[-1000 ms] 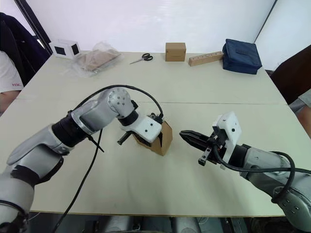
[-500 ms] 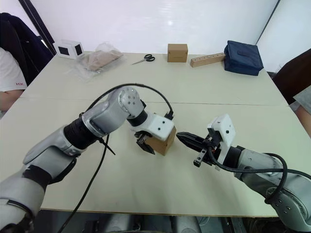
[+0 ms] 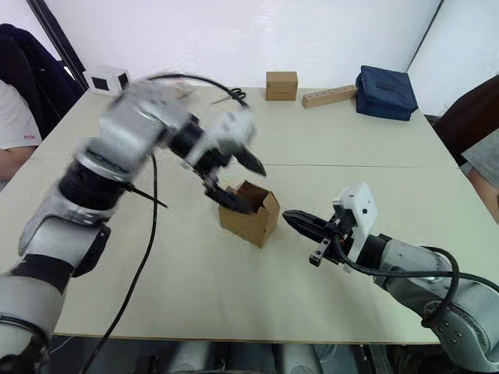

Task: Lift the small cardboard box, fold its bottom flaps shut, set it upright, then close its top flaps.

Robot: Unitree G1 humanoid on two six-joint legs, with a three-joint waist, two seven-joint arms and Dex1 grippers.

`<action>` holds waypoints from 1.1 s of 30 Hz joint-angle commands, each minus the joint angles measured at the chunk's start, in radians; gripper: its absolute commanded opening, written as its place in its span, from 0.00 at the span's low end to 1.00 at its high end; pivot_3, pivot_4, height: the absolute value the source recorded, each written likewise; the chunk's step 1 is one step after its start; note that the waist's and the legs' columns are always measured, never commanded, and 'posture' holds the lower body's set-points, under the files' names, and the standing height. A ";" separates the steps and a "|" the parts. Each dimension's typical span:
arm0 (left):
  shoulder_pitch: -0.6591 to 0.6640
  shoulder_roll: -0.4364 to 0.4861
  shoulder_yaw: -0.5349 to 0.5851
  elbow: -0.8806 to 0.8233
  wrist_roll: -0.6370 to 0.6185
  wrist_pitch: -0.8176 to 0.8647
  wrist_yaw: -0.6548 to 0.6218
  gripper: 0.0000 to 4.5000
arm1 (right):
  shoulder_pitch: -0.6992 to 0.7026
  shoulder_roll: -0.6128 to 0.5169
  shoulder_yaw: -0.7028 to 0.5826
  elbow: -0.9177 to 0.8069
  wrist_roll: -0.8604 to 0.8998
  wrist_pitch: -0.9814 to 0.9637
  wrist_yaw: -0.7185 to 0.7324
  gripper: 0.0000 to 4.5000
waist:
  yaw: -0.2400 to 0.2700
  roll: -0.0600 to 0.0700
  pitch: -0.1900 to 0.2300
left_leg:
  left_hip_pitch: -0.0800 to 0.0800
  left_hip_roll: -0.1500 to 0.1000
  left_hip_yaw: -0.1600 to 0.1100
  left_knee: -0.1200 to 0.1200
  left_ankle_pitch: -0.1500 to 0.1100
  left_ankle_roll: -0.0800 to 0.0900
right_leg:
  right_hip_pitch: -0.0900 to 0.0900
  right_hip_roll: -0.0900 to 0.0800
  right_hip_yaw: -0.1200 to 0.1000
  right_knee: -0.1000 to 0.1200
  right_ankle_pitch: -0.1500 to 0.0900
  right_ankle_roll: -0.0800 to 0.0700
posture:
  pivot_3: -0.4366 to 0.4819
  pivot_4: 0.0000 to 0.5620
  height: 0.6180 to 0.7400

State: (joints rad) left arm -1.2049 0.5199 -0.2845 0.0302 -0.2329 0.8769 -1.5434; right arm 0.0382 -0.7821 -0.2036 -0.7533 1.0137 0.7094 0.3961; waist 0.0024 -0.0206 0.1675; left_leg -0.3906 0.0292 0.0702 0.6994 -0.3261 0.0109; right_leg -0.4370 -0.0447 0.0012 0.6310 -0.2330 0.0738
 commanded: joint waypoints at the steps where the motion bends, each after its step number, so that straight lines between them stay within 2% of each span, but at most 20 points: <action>1: 0.109 -0.013 0.187 0.029 -0.070 -0.053 0.155 0.99 | -0.012 0.039 0.019 0.001 -0.073 -0.040 -0.012 0.00 | -0.001 0.001 -0.001 | 0.001 0.000 0.000 0.000 0.000 0.000 | 0.000 0.000 0.000 0.000 0.001 0.002 | 0.48 0.27 1.00; 4: 0.167 -0.023 0.259 0.047 -0.097 -0.044 0.254 0.85 | -0.011 0.063 0.037 0.004 -0.112 -0.041 -0.020 0.00 | 0.002 0.000 0.000 | 0.002 0.000 -0.001 0.000 0.000 -0.001 | 0.001 0.001 0.000 0.001 0.002 0.003 | 0.48 0.27 1.00; 5: 0.195 -0.017 0.265 0.046 -0.094 -0.070 0.275 0.73 | -0.008 0.070 0.043 0.004 -0.124 -0.041 -0.020 0.00 | 0.002 0.000 0.000 | 0.001 0.001 -0.001 0.000 0.001 -0.002 | 0.001 0.001 -0.001 0.001 0.002 0.003 | 0.48 0.27 1.00; 9: 0.341 0.008 0.262 0.086 -0.037 -0.251 0.356 0.38 | -0.004 0.106 0.078 0.033 -0.224 -0.052 -0.059 0.00 | 0.006 0.001 0.000 | 0.001 0.000 0.000 0.000 0.001 -0.002 | 0.001 -0.001 0.000 0.001 0.002 0.003 | 0.48 0.27 1.00; 13: 0.435 -0.015 0.274 0.187 -0.012 -0.351 0.467 0.02 | 0.007 0.134 0.113 0.071 -0.319 -0.061 -0.078 0.00 | 0.010 0.000 0.000 | 0.001 -0.001 0.001 0.000 0.001 -0.002 | 0.001 -0.002 0.000 0.001 0.002 0.002 | 0.48 0.27 1.00; 20: 0.530 -0.036 0.233 0.242 0.027 -0.470 0.524 0.02 | 0.008 0.169 0.165 0.096 -0.418 -0.059 -0.077 0.00 | 0.010 0.001 0.000 | 0.001 -0.001 0.001 0.001 0.001 -0.002 | 0.001 -0.002 0.000 0.001 0.002 0.002 | 0.48 0.27 1.00; 22: 0.594 -0.051 0.160 0.244 0.067 -0.501 0.517 0.02 | -0.018 0.191 0.252 0.147 -0.482 -0.038 -0.086 0.00 | 0.007 0.001 -0.001 | 0.001 -0.001 0.002 0.000 0.001 -0.002 | 0.002 -0.002 0.000 0.001 0.002 0.002 | 0.48 0.27 1.00; 25: 0.638 -0.055 0.107 0.221 0.090 -0.528 0.502 0.02 | -0.050 0.229 0.289 0.180 -0.489 -0.009 -0.079 0.00 | 0.005 0.001 -0.001 | 0.003 -0.001 0.003 0.000 0.001 -0.002 | 0.003 -0.002 0.000 0.001 0.002 0.002 | 0.48 0.27 1.00; 33: 0.689 -0.014 0.061 0.130 0.051 -0.470 0.415 0.02 | -0.066 0.246 0.294 0.181 -0.477 0.044 -0.028 0.00 | 0.008 0.001 -0.001 | 0.003 0.000 0.002 0.001 0.002 -0.003 | 0.003 -0.002 0.000 0.001 0.002 -0.001 | 0.48 0.27 1.00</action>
State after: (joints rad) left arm -0.5177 0.4950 -0.2162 0.2111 -0.1631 0.3879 -1.0997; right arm -0.0201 -0.5424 0.1033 -0.5448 0.5185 0.7447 0.3544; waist 0.0102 -0.0198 0.1664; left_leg -0.3873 0.0290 0.0725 0.6999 -0.3246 0.0080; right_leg -0.4339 -0.0464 0.0012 0.6323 -0.2313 0.0725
